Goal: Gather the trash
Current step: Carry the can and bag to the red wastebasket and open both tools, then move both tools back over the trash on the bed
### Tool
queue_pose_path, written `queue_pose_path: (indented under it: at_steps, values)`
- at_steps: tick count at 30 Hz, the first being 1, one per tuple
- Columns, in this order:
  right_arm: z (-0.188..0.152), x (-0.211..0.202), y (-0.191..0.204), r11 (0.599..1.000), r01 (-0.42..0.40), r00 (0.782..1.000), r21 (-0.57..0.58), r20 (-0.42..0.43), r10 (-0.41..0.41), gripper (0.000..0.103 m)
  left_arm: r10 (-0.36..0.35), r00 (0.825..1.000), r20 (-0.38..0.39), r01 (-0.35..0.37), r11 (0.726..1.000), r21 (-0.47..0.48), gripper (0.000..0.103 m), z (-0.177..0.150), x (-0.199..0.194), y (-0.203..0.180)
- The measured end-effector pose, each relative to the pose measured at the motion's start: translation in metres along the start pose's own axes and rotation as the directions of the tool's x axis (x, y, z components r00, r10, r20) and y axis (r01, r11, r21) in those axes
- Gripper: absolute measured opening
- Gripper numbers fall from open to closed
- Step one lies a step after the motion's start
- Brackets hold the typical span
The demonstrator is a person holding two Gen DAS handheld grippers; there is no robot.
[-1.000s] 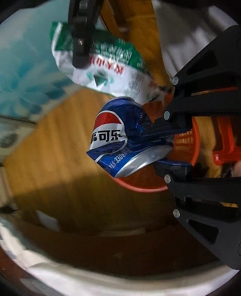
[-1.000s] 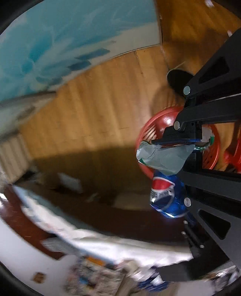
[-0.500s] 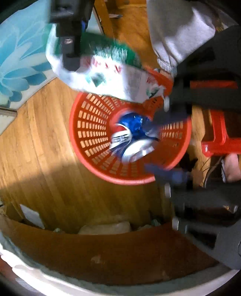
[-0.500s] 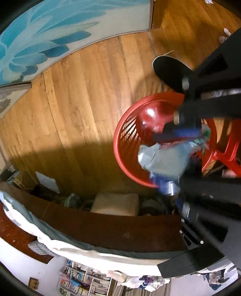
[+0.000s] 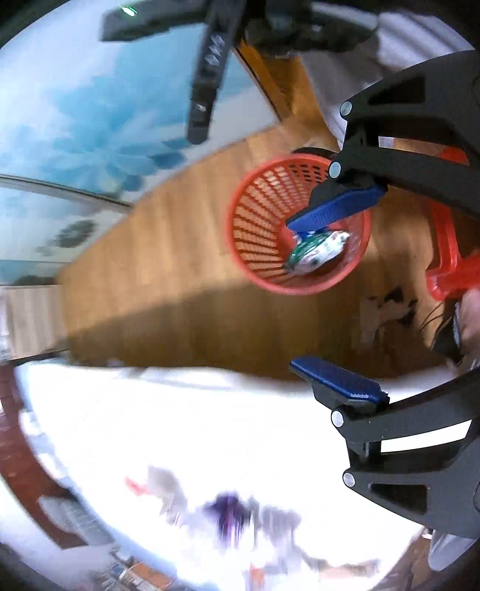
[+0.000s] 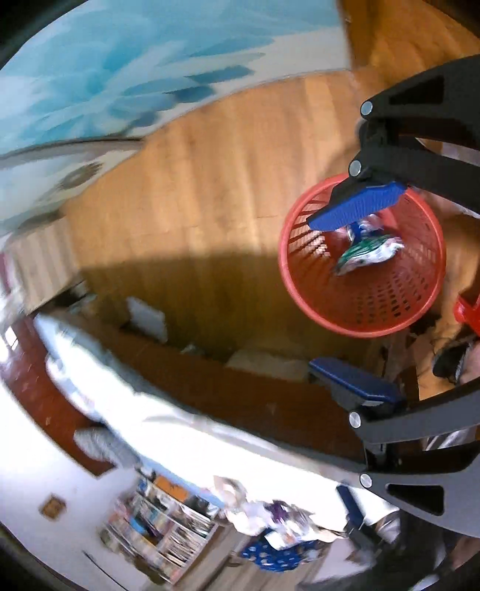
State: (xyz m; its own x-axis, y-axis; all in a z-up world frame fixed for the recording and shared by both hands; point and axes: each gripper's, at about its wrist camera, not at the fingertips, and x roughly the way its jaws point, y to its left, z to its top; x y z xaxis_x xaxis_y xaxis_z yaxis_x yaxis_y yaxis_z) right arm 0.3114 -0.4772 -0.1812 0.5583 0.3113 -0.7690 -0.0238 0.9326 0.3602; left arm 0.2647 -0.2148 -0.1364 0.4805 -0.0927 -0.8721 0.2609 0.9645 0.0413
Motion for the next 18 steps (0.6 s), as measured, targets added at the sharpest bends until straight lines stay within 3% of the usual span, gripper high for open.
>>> queue_pose_path:
  at_steps: [4,9,13,15,18]
  values:
    - [-0.007,-0.058,0.04,0.998,-0.022,0.988,-0.063,0.152,0.032,0.072,0.057,0.987,0.151,-0.054,0.998,-0.029,0.078,-0.025,-0.081,0.046]
    - [-0.027,-0.124,0.094,0.995,-0.057,0.957,-0.084,0.281,0.078,0.072,0.144,0.965,0.22,-0.116,0.984,-0.135,0.078,-0.07,-0.14,0.105]
    - [-0.053,-0.16,0.136,0.988,-0.09,0.939,-0.123,0.32,0.126,0.072,0.214,0.952,0.218,-0.17,0.964,-0.204,0.078,-0.097,-0.161,0.136]
    - [-0.065,-0.165,0.159,0.982,-0.089,0.943,-0.168,0.304,0.138,0.073,0.249,0.945,0.212,-0.196,0.95,-0.241,0.078,-0.108,-0.168,0.154]
    - [-0.073,-0.162,0.185,0.968,-0.094,0.95,-0.233,0.269,0.157,0.073,0.25,0.947,0.202,-0.177,0.931,-0.32,0.079,-0.114,-0.167,0.177]
